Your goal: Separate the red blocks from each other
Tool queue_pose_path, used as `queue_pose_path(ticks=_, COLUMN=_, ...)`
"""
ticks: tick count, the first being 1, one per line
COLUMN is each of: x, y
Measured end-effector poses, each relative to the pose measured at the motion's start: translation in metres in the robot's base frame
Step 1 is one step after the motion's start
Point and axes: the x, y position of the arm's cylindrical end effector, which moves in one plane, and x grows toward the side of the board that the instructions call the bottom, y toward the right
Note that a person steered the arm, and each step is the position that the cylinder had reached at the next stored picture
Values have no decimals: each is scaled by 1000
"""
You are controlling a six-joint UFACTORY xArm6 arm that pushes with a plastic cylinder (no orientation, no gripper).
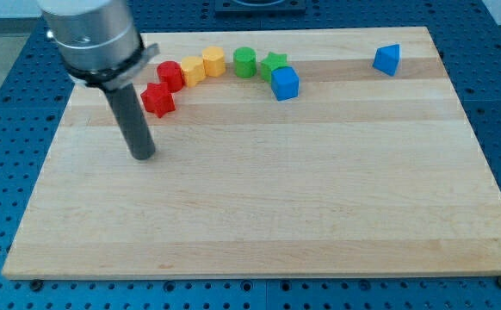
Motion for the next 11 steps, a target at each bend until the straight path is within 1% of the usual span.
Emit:
queue_pose_path(ticks=1, x=-30, y=-46)
queue_pose_path(ticks=2, x=-96, y=-62)
queue_pose_path(ticks=3, x=-163, y=-36)
queue_pose_path(ticks=5, x=-162, y=1)
queue_pose_path(ticks=7, x=-141, y=30)
queue_pose_path(ticks=8, x=-116, y=29)
queue_pose_path(ticks=11, x=-48, y=-15)
